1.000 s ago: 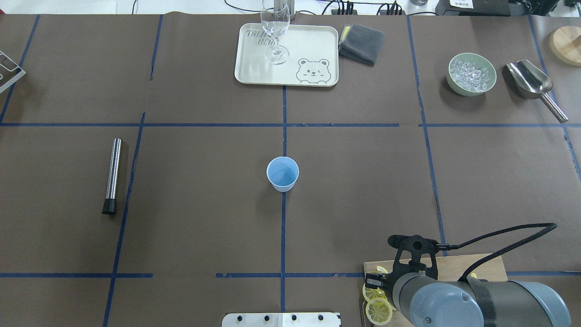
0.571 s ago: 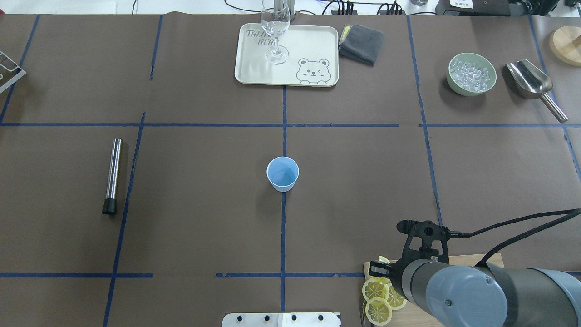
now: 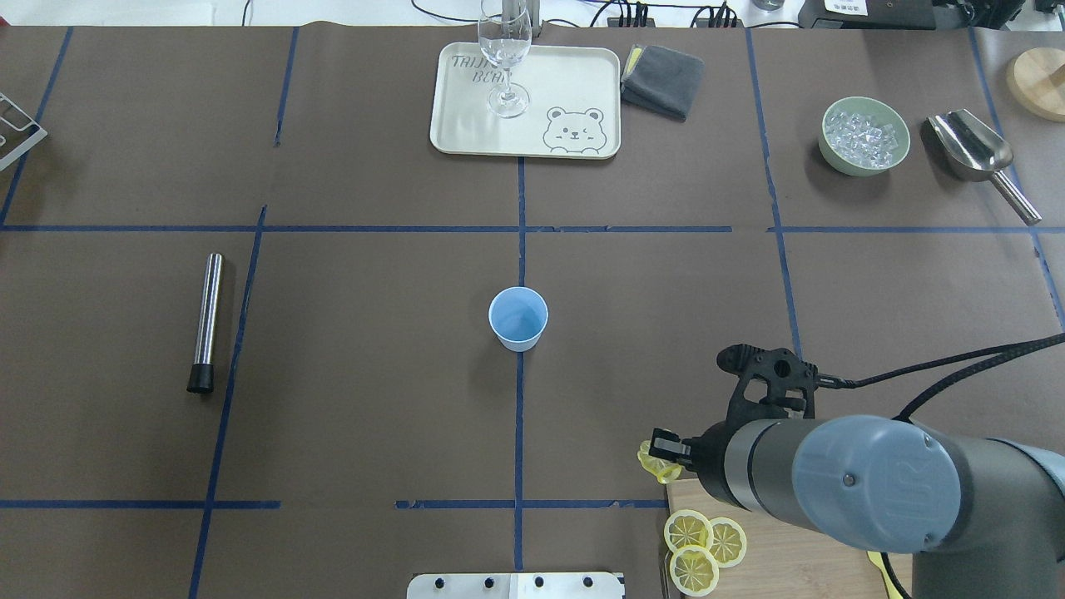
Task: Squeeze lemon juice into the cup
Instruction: 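Carry the lemon slice over the blue cup with the right gripper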
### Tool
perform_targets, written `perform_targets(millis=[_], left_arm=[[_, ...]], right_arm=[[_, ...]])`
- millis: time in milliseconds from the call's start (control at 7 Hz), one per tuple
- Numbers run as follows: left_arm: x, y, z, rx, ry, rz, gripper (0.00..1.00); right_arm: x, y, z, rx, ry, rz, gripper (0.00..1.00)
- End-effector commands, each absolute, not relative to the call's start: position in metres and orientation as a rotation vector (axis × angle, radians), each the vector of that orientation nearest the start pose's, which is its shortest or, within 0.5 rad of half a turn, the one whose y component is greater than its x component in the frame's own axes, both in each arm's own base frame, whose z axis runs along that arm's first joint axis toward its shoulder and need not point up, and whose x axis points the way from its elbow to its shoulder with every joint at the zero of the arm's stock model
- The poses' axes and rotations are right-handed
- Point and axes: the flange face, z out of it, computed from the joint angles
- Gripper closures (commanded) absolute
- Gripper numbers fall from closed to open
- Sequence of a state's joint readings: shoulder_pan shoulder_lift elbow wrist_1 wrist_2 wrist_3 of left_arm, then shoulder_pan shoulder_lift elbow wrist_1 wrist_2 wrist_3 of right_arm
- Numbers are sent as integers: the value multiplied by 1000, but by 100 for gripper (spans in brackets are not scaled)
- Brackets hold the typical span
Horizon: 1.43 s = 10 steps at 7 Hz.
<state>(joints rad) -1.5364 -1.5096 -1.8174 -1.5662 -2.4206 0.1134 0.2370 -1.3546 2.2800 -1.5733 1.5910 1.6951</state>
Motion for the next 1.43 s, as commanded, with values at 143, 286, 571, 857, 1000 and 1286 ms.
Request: perform_targets(millis=[143,286,571,857,1000,1286], left_arm=[[-42,-472,562,202,842,216,0],[-42,-472,560,204,842,216,0],[-43,-471,561,204,842,215,0],[-43,-471,561,206,841,217,0],[-43,-471,561,205,841,216,0],[-43,-471,562,204,841,217,0]], right_arm=[[-465,-309,179,80,-1001,416,100],[-474,-331,167,95,-1004,442,100],[-497,-354,153,108,-999,461,100],[-525,-370,144,108,-974,467,100],[-526,-371,145,114,-970,459,100],[-530,-384,158,129,-933,449,100]])
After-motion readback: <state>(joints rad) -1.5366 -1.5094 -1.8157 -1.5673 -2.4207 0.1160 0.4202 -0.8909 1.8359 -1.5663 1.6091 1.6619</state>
